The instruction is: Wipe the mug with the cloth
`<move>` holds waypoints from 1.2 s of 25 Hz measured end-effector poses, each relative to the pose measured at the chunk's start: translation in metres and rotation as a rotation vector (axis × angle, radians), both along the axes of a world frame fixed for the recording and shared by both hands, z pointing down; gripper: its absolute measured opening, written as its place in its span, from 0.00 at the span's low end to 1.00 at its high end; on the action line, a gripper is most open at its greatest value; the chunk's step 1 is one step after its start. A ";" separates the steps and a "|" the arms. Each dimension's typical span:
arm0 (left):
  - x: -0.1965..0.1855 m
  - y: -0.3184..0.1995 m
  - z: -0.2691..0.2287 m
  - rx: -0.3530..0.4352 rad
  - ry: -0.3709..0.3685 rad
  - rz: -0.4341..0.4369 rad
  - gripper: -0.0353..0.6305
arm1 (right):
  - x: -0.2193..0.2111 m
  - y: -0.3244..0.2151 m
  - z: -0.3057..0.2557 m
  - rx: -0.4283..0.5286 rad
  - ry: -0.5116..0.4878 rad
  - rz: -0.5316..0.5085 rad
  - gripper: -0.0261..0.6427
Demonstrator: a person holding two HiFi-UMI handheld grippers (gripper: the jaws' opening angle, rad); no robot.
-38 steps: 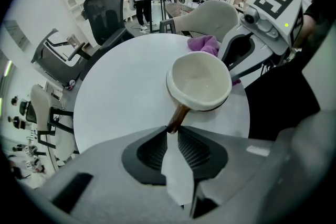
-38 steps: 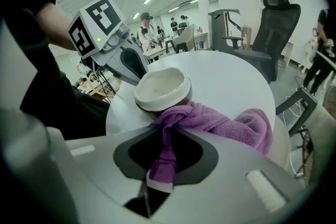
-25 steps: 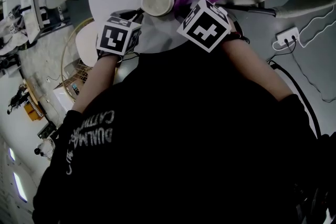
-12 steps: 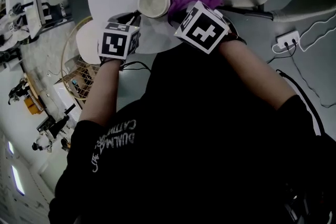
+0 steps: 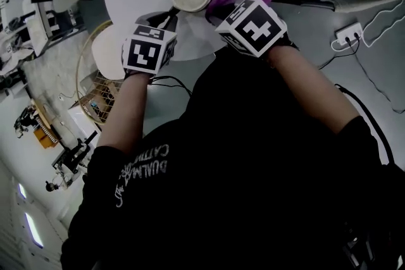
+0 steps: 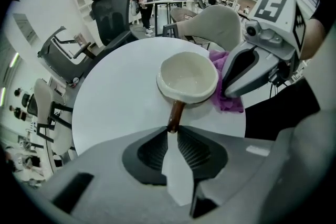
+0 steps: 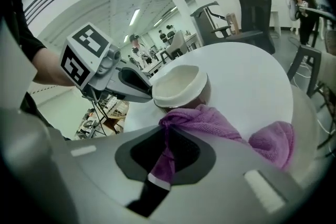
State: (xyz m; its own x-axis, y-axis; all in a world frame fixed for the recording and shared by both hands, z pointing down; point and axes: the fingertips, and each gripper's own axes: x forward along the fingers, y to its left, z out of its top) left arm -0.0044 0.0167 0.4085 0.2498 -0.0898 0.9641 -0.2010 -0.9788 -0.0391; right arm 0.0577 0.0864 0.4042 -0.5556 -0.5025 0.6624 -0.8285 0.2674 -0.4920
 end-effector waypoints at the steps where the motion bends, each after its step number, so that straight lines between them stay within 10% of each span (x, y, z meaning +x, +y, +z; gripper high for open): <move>1: -0.001 0.001 0.000 -0.003 0.004 0.024 0.15 | -0.001 0.000 0.001 -0.001 0.002 0.017 0.08; 30: -0.013 0.057 -0.001 -0.123 0.035 0.584 0.14 | -0.036 0.001 0.004 -0.007 0.012 0.410 0.07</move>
